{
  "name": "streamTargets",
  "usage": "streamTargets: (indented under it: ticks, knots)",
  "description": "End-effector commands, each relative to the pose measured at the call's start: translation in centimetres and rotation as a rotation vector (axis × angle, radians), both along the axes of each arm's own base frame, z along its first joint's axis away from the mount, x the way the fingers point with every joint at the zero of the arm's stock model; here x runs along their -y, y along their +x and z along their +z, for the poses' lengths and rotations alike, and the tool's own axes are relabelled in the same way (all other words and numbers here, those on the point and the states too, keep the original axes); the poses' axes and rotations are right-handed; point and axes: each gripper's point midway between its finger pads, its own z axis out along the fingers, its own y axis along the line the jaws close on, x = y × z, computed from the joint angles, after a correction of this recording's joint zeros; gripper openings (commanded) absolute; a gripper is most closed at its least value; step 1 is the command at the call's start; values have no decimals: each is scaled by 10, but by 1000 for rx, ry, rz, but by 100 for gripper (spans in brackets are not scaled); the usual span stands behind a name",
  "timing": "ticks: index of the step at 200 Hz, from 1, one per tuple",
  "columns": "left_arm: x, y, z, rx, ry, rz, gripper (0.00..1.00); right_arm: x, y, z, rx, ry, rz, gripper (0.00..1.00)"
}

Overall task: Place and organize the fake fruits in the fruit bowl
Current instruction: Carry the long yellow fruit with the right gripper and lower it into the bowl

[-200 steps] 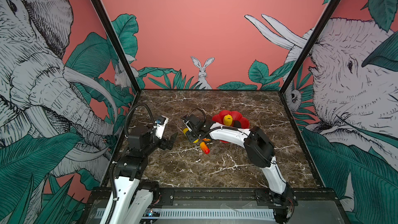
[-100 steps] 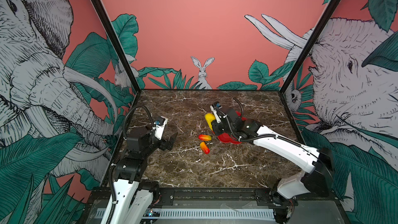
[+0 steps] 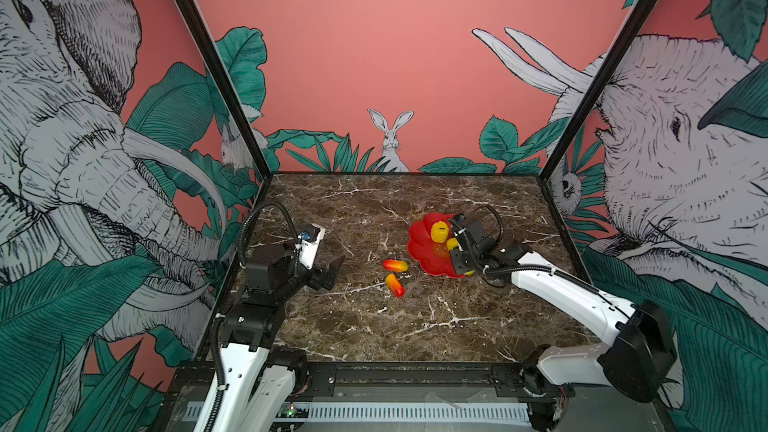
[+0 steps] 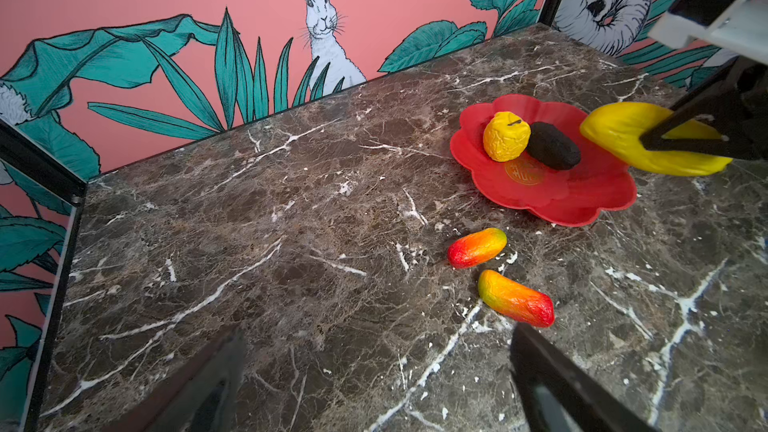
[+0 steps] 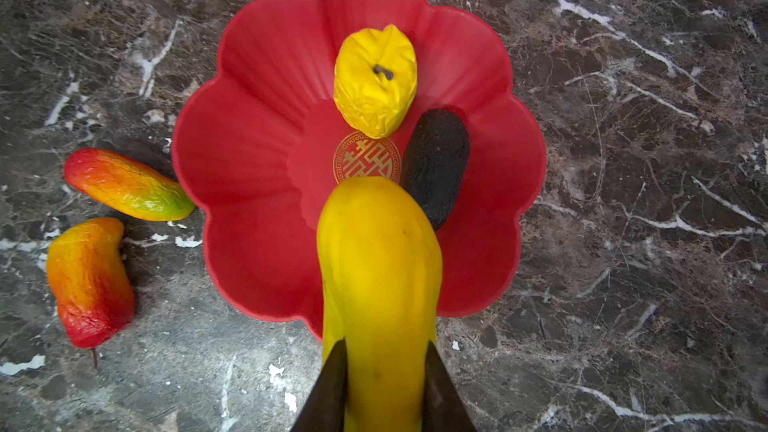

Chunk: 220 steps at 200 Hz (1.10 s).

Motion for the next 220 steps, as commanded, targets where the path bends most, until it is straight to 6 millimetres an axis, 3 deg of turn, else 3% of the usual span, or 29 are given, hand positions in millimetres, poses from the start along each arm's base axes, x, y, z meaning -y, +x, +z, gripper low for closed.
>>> streamTargets:
  ticks: [1,50,94,104,185,220]
  knots:
    - [5,-1,0,7,-26,-23,100,-4,12,-1,17,-22,13,24]
    - [5,-4,1,14,-29,-22,100,-18,31,-26,-46,-52,38,24]
    - [4,-4,3,21,-28,-19,100,-18,41,-42,-40,-89,34,24]
    - [4,-4,2,18,-28,-20,100,-18,42,-54,-65,-110,39,24]
    - [3,-4,3,24,-21,-13,100,-12,50,-72,-74,-160,31,28]
    - [3,-2,1,17,-19,-15,100,-10,54,-78,-66,-170,23,36]
